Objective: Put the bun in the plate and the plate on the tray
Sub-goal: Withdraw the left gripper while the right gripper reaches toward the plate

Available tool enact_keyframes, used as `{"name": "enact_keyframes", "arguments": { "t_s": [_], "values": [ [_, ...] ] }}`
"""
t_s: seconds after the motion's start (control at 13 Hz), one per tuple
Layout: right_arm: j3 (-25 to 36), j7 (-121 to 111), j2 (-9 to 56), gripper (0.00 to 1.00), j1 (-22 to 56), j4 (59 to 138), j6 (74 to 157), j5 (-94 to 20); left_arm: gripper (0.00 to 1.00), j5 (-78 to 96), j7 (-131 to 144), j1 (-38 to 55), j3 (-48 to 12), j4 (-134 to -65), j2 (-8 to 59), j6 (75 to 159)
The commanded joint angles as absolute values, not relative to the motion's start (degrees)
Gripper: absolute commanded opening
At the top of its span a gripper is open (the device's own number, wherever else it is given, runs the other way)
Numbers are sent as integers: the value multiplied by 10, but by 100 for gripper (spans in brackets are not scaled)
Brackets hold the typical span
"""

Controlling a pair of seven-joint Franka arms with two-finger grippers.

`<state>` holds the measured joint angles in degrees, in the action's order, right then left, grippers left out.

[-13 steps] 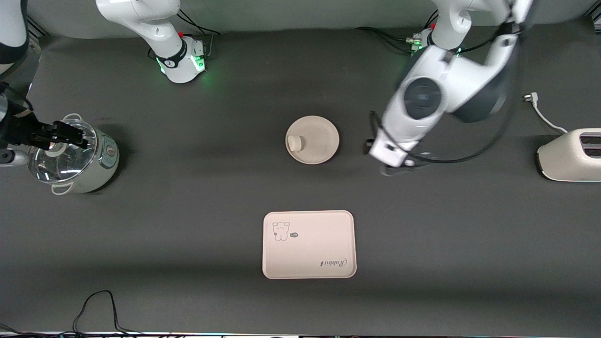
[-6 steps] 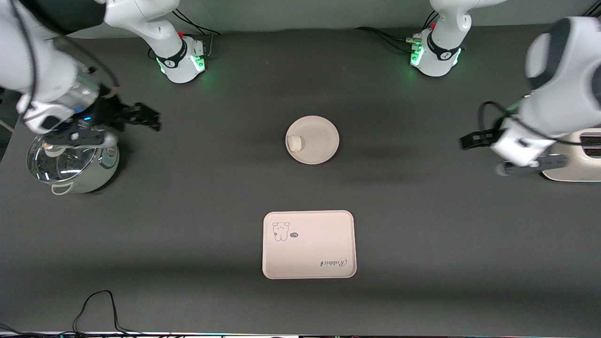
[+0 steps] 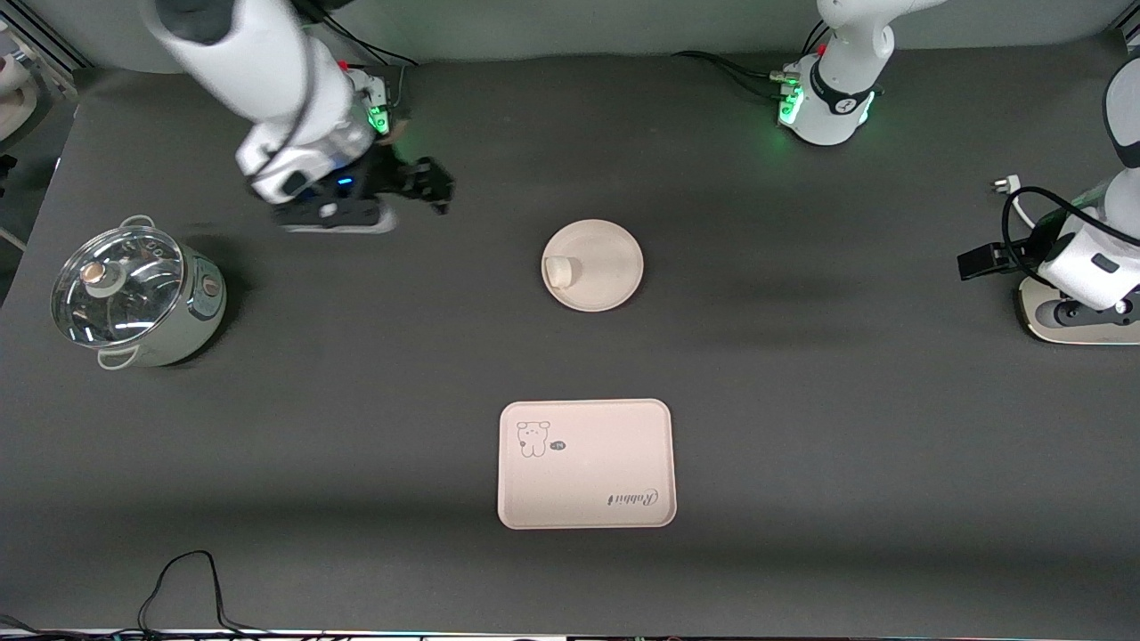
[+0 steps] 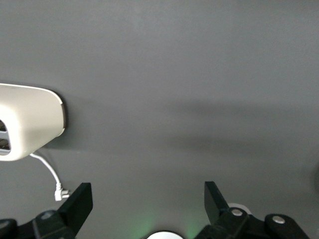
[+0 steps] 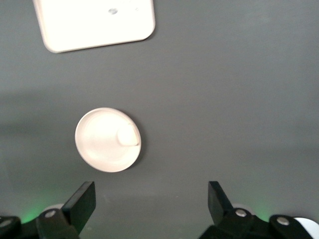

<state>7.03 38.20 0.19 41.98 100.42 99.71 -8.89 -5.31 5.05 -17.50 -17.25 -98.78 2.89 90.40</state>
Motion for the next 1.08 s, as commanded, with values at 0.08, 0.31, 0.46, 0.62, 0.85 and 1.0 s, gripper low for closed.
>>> {"name": "enact_keyframes", "arguments": {
  "t_s": [0.08, 0.31, 0.46, 0.62, 0.85, 1.0],
  "values": [
    [78, 394, -23, 100, 481, 1072, 1063, -139, 100, -60, 3, -175, -153, -976, 16, 886],
    [78, 410, -66, 100, 522, 1162, 1145, -137, 100, -55, 2, -169, -153, -972, 16, 878],
    [77, 410, -68, 100, 530, 1197, 1182, -129, 100, -55, 3, -97, -88, -972, 16, 873],
    [76, 410, -64, 100, 531, 1242, 1242, -128, 100, -54, 3, 8, 20, -973, 15, 872],
    [76, 406, -34, 100, 531, 1277, 1326, -129, 100, -54, 3, 9, 21, -973, 16, 868],
    [76, 406, 3, 100, 529, 1287, 1383, -129, 100, -54, 4, 9, 23, -972, 16, 868]
  ]
}}
